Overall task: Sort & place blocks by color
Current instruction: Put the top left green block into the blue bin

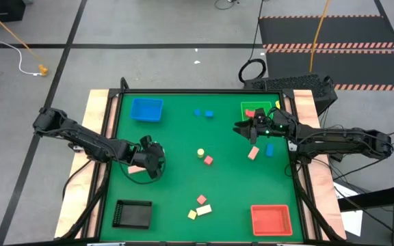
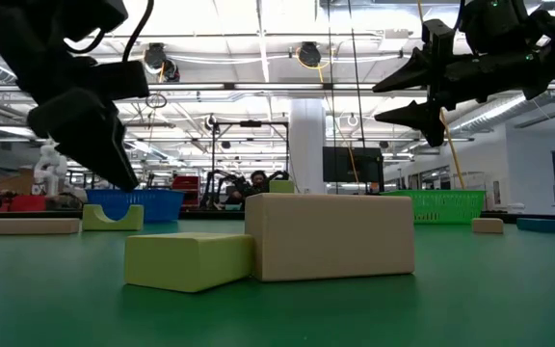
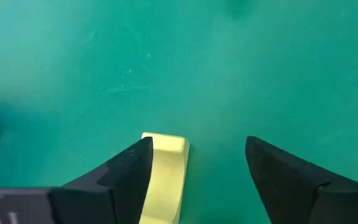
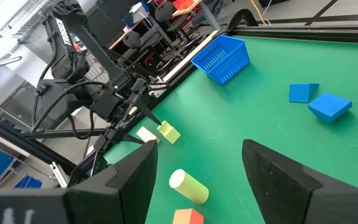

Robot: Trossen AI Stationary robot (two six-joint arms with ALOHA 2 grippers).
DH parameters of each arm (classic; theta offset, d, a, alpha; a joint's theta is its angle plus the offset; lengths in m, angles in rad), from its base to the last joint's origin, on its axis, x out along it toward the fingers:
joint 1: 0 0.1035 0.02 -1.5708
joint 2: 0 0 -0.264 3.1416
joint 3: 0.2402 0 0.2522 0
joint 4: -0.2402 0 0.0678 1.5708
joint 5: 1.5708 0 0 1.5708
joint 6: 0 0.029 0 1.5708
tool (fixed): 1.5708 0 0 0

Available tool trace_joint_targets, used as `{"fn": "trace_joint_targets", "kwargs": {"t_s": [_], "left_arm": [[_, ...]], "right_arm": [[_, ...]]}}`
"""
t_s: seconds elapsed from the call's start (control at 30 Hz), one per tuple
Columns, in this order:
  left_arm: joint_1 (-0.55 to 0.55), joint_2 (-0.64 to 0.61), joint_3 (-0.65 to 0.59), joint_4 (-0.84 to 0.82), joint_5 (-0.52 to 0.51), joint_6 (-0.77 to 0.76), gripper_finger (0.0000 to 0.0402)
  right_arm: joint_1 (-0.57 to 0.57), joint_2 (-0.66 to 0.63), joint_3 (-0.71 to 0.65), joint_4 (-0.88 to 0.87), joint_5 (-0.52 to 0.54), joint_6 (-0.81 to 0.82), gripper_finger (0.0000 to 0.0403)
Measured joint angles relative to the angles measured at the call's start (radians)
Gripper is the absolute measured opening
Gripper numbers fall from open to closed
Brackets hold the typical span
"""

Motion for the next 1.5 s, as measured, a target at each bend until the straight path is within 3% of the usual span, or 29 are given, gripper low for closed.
{"fn": "trace_joint_targets", "kwargs": {"t_s": [0.5,0.93,1.27,1.5], "left_arm": [[0.062,0.01,-0.068,-0.039,0.001,-0.007,0.0256],[0.166,0.009,-0.18,0.187,0.058,0.088,0.0269],[0.205,0.009,-0.186,0.208,0.085,0.088,0.0232],[0.241,0.008,-0.186,0.21,0.167,0.08,0.0191]], "right_arm": [[0.0,0.0,0.0,0.0,0.0,0.0,0.0226],[0.0,0.0,0.0,0.0,0.0,0.0,0.0226],[0.0,0.0,0.0,0.0,0.0,0.0,0.0226],[0.0,0.0,0.0,0.0,0.0,0.0,0.0226]]}}
